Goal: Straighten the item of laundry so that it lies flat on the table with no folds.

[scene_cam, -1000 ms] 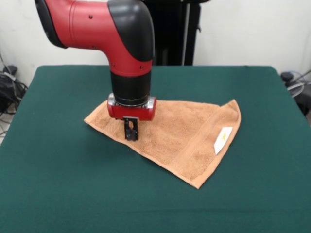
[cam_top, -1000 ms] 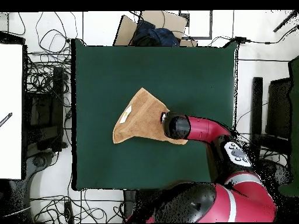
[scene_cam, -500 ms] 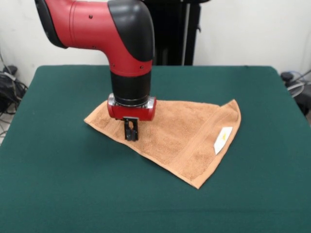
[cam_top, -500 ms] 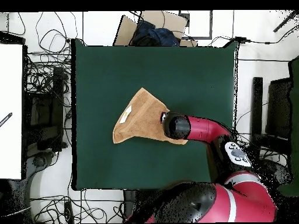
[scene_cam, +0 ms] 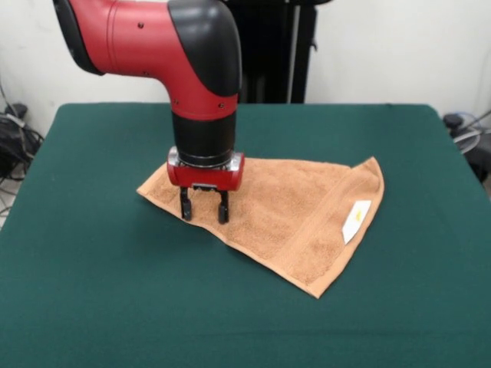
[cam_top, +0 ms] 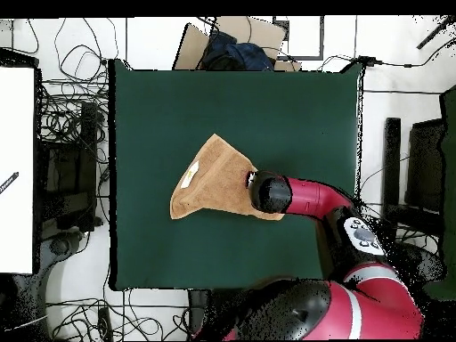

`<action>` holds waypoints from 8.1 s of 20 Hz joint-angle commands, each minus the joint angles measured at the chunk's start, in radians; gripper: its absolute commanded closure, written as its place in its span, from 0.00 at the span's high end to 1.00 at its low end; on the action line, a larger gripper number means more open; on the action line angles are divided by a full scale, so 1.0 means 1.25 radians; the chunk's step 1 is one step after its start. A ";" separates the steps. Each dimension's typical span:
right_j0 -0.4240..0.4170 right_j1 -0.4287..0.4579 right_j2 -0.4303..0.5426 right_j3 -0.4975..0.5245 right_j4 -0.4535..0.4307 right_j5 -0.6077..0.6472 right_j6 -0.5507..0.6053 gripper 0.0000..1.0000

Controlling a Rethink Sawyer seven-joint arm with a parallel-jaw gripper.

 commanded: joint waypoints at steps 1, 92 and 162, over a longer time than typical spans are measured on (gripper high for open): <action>0.010 0.021 0.000 0.017 -0.052 -0.042 0.047 1.00; -0.040 0.011 0.251 -0.259 -0.017 0.387 -0.163 0.00; -0.193 -0.369 0.296 0.361 -0.065 0.005 0.031 0.00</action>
